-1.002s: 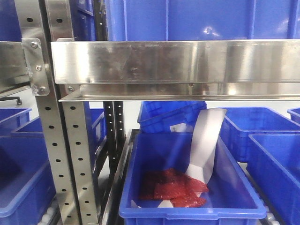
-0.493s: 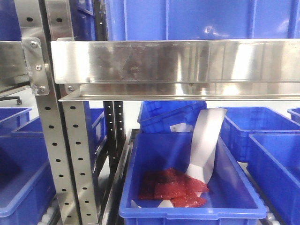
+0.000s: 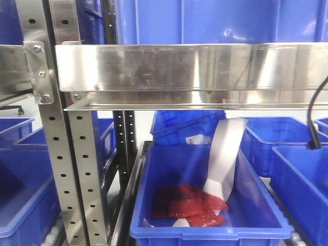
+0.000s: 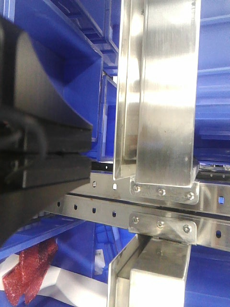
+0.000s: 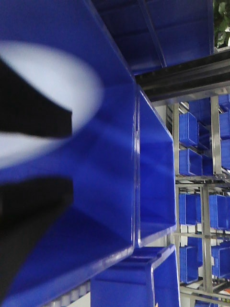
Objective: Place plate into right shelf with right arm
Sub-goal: 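Open the right gripper to release the plate and withdraw upward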
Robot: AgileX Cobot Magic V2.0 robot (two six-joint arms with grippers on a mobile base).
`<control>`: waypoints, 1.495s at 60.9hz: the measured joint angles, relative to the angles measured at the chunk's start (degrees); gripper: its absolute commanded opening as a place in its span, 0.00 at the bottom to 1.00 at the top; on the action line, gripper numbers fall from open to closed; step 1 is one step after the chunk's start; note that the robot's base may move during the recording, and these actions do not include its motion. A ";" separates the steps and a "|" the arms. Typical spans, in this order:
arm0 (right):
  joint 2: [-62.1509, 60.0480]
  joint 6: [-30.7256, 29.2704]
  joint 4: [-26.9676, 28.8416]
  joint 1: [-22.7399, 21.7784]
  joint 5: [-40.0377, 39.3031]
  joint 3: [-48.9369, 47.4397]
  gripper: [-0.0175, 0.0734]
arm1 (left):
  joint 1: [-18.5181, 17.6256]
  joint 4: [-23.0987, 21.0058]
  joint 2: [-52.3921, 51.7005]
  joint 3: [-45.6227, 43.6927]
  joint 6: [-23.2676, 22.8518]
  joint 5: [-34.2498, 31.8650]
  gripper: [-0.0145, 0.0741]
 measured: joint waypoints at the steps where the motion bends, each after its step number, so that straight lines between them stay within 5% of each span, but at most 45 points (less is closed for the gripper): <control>1: 0.00 0.00 0.00 0.00 0.14 -0.09 0.80 | 0.00 0.00 0.00 0.00 0.00 0.00 0.02; 13: -0.41 0.00 0.00 -0.21 0.80 -0.09 0.68 | 0.00 0.00 0.00 0.00 0.00 0.00 0.02; 24: -3.68 0.00 0.00 -0.90 4.55 -0.13 0.23 | 0.00 0.00 0.00 0.00 0.00 0.00 0.02; 41: -10.11 0.00 0.00 -1.01 2.95 5.31 0.25 | 0.00 0.00 0.00 0.00 0.00 0.00 0.02; 62: -28.74 0.00 -6.34 -1.51 -14.23 37.91 0.25 | 0.00 0.00 0.00 0.00 0.00 0.00 0.02; 91: -68.14 0.00 -6.72 -13.71 -13.00 70.25 0.25 | 0.00 0.00 0.00 0.00 0.00 0.00 0.02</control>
